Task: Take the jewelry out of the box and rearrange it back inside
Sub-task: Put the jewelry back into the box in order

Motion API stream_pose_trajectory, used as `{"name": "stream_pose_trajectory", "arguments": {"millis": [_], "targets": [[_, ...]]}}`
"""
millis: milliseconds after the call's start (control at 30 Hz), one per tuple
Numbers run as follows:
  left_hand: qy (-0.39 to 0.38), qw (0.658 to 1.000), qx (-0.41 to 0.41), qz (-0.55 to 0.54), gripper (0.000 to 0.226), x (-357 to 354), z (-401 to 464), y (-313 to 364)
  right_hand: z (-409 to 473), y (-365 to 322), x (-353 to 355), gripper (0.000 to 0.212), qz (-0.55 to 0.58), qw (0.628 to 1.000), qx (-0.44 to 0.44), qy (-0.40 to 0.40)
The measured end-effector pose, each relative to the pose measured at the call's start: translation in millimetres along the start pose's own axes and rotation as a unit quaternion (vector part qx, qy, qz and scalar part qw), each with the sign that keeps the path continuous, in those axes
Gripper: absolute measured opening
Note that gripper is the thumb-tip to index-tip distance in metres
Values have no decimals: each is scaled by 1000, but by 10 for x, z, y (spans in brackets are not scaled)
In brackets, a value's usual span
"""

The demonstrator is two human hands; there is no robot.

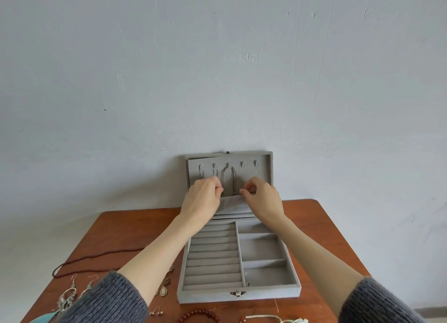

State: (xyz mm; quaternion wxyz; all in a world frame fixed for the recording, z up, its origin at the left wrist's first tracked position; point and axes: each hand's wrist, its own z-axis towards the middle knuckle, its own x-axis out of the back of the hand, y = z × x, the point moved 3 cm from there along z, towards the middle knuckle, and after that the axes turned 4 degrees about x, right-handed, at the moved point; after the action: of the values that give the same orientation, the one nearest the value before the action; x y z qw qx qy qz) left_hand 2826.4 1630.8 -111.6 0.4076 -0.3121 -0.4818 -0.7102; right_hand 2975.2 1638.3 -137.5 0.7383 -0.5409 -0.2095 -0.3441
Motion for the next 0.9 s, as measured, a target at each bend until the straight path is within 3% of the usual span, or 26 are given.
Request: {"name": "stream_pose_trajectory", "arguments": {"millis": [100, 300, 467, 633, 900], "targets": [[46, 999, 3, -21, 14, -28, -31, -23, -3, 17, -27, 15, 13, 999, 35, -11], [64, 991, 59, -101, 13, -78, 10, -71, 0, 35, -96, 16, -1, 997, 82, 0], [68, 993, 73, -62, 14, -166, 35, -10, 26, -13, -148, 20, -15, 998, 41, 53], [90, 992, 89, 7, 21, -192, 44, 51, 70, -79, -169, 22, -60, 997, -12, 52], [34, 993, 91, 68, 21, -244, 80, 50, 21, -124, -191, 23, -69, 996, -34, 34]]}}
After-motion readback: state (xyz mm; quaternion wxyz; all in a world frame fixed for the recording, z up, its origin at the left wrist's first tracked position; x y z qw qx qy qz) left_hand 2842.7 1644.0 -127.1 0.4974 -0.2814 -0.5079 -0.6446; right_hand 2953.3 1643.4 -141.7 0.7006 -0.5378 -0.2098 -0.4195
